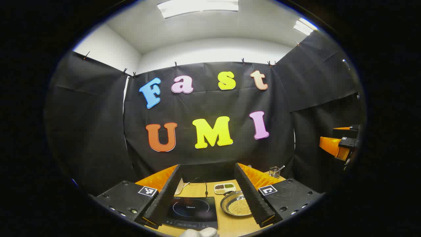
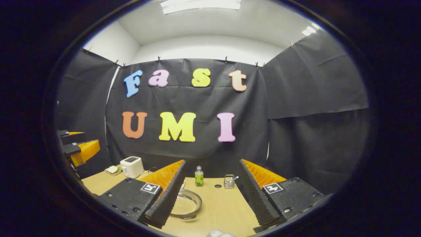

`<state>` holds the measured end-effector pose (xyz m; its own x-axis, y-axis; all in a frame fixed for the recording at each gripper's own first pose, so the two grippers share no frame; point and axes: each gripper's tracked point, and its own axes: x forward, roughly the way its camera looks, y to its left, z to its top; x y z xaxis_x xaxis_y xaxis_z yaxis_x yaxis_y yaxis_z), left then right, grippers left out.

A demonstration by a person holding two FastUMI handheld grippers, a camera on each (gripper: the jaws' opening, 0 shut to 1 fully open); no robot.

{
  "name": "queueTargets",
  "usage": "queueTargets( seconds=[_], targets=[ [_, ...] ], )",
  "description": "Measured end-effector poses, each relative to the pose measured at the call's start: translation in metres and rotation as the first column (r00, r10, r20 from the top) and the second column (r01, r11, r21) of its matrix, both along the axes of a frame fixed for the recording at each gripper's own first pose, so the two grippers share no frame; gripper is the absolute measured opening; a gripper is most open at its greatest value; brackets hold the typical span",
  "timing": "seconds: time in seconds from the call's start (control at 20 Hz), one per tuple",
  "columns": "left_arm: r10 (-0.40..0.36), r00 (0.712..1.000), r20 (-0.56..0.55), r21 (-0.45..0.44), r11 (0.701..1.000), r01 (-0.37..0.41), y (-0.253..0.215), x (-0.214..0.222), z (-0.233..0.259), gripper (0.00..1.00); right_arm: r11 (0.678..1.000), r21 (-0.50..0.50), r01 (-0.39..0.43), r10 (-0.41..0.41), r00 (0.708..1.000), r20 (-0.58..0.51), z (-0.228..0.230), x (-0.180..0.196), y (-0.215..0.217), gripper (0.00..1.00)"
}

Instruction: First push the handle of the pot to place it horizontally, then grasp the pot with both hands and set it on the induction cooktop.

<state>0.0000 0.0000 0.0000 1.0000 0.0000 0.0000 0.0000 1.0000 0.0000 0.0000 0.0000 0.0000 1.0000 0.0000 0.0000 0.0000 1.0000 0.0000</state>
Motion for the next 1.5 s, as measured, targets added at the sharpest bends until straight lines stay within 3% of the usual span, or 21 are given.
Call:
queueTargets(
  seconds=[1.0, 1.05, 1.15, 1.2, 1.35, 1.5],
  targets=[
    [-0.005, 1.0, -0.009, 0.006, 1.0, 0.005, -0.006, 0.003, -0.003, 0.96, 1.0, 0.006, -0.002, 0.002, 0.999, -0.049, -0.01, 0.007, -0.007, 0.98],
    [-0.005, 1.0, -0.007, 0.007, 1.0, 0.005, -0.005, 0.003, -0.003, 0.96, 1.0, 0.002, -0.003, 0.003, 0.999, -0.047, -0.011, 0.007, -0.006, 0.95],
    [-0.009, 1.0, -0.003, 0.011, 1.0, 0.01, -0.005, 0.004, -0.002, 0.96, 1.0, -0.003, -0.004, 0.004, 0.998, -0.063, -0.014, 0.009, -0.004, 0.83],
    [-0.01, 1.0, -0.003, 0.012, 1.0, 0.01, -0.004, 0.004, -0.002, 1.0, 1.0, -0.003, -0.005, 0.005, 0.997, -0.081, -0.018, 0.01, -0.002, 0.64],
    [-0.015, 1.0, -0.005, 0.013, 1.0, 0.015, -0.004, 0.003, -0.003, 0.96, 0.999, 0.036, -0.016, 0.021, 0.991, -0.135, -0.033, 0.012, 0.001, 0.08],
    [-0.025, 1.0, -0.012, 0.013, 1.0, 0.025, -0.006, 0.002, -0.007, 0.96, 0.992, 0.097, -0.086, 0.106, 0.971, -0.215, -0.058, 0.01, 0.022, 0.02]
  ],
)
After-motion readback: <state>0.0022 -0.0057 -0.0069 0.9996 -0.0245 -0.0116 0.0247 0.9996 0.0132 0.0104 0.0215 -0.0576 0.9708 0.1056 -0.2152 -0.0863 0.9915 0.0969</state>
